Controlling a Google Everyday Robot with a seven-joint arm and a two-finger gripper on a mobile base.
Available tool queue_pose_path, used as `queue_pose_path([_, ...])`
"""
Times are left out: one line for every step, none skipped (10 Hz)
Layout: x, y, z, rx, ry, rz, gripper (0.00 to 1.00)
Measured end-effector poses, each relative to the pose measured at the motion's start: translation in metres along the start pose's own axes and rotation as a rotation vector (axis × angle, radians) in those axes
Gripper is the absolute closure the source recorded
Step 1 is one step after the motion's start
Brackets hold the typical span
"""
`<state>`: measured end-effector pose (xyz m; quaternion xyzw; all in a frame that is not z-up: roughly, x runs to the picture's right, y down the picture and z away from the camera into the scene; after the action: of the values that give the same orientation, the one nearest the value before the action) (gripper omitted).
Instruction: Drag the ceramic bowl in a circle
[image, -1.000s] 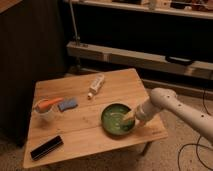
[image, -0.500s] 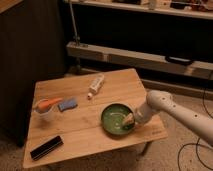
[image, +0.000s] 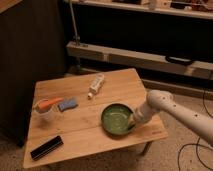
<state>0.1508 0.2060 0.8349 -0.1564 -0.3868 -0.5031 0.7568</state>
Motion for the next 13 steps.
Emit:
queue_pose_path([0.009, -0.011, -0.006, -0.008, 0.024, 0.0, 0.84])
queue_pose_path([0.016, -0.024, -0.011, -0.015, 0.041, -0.01, 0.93])
queue_pose_path([0.022, -0.04, -0.016, -0.025, 0.056, -0.036, 0.99])
queue_pose_path([0.027, -0.061, -0.02, -0.04, 0.067, -0.079, 1.0])
queue_pose_path([0.031, -0.076, -0.022, -0.054, 0.067, -0.114, 1.0])
queue_pose_path([0.035, -0.088, -0.023, -0.071, 0.058, -0.143, 1.0])
queue_pose_path([0.041, -0.096, -0.019, -0.09, 0.021, -0.169, 1.0])
queue_pose_path([0.045, -0.094, -0.015, -0.099, -0.013, -0.162, 1.0])
queue_pose_path([0.049, -0.088, -0.009, -0.109, -0.044, -0.147, 1.0])
queue_pose_path([0.057, -0.075, -0.006, -0.125, -0.048, -0.102, 1.0])
queue_pose_path([0.064, -0.057, -0.011, -0.157, -0.036, -0.048, 1.0])
queue_pose_path([0.066, -0.044, -0.019, -0.181, -0.023, -0.009, 1.0])
queue_pose_path([0.066, -0.025, -0.03, -0.213, -0.001, 0.035, 1.0])
